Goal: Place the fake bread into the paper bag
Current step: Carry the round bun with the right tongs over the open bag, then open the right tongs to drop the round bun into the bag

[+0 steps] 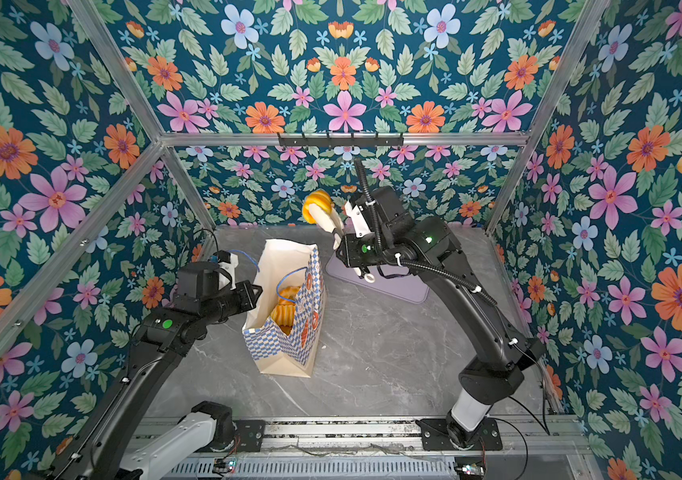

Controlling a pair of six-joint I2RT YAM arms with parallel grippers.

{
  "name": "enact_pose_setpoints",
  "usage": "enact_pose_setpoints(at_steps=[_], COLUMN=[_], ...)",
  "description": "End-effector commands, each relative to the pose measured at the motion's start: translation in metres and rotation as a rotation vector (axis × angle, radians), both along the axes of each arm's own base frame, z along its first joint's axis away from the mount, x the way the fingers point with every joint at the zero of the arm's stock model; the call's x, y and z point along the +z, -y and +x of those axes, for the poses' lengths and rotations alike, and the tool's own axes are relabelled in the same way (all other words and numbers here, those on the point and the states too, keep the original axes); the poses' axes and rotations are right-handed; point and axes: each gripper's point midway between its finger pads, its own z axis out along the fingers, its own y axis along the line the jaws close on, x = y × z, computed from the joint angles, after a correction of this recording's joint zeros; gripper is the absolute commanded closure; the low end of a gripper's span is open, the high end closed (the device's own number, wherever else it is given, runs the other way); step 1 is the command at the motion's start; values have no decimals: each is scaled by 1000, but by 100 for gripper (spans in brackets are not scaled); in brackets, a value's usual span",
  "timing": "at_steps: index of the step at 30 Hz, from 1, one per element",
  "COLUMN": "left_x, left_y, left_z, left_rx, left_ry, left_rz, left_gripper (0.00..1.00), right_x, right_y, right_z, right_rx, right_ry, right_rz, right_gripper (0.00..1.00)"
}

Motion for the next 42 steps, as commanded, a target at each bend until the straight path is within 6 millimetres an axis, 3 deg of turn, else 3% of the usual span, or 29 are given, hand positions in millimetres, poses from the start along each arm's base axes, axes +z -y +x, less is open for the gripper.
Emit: enact_pose_setpoints(at_steps=[1, 14, 42], left_x=[2, 0, 1], left_y=[0, 0, 1], left_z=[0, 0, 1], left_rx=[2, 2, -2], left_ry=[3, 2, 0], left_rz=[-3, -1, -6], left_gripper=[84, 84, 84], right_x=[-4, -23, -72], right_y=[-11, -47, -50], right_z=[-6, -23, -42], right_rx=[51, 185, 289], right_ry=[4, -27, -148], right_rz=[-37, -122, -239], right_gripper=[67, 67, 67])
